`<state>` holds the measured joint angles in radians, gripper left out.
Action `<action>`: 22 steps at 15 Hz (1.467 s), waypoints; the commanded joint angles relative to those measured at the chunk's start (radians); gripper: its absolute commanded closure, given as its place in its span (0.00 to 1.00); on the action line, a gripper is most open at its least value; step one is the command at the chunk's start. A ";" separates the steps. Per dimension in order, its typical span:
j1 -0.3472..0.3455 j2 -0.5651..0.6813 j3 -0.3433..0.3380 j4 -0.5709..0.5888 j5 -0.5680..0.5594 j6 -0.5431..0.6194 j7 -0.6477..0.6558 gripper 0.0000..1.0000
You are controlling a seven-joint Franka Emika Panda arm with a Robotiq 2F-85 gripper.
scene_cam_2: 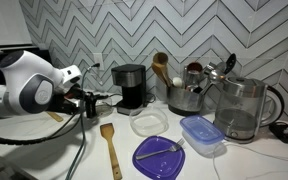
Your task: Move the coffee pot to the counter
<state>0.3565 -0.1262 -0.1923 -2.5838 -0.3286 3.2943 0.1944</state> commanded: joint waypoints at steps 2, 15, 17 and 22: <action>0.036 0.072 -0.037 0.021 -0.019 0.101 0.002 0.93; 0.012 0.028 -0.033 0.033 -0.127 0.006 0.064 0.02; 0.041 -0.037 -0.042 0.014 -0.104 -0.151 0.082 0.00; 0.148 -0.219 -0.122 -0.002 0.200 -0.553 -0.109 0.00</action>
<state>0.4739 -0.2082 -0.2624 -2.5490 -0.2350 2.9365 0.1734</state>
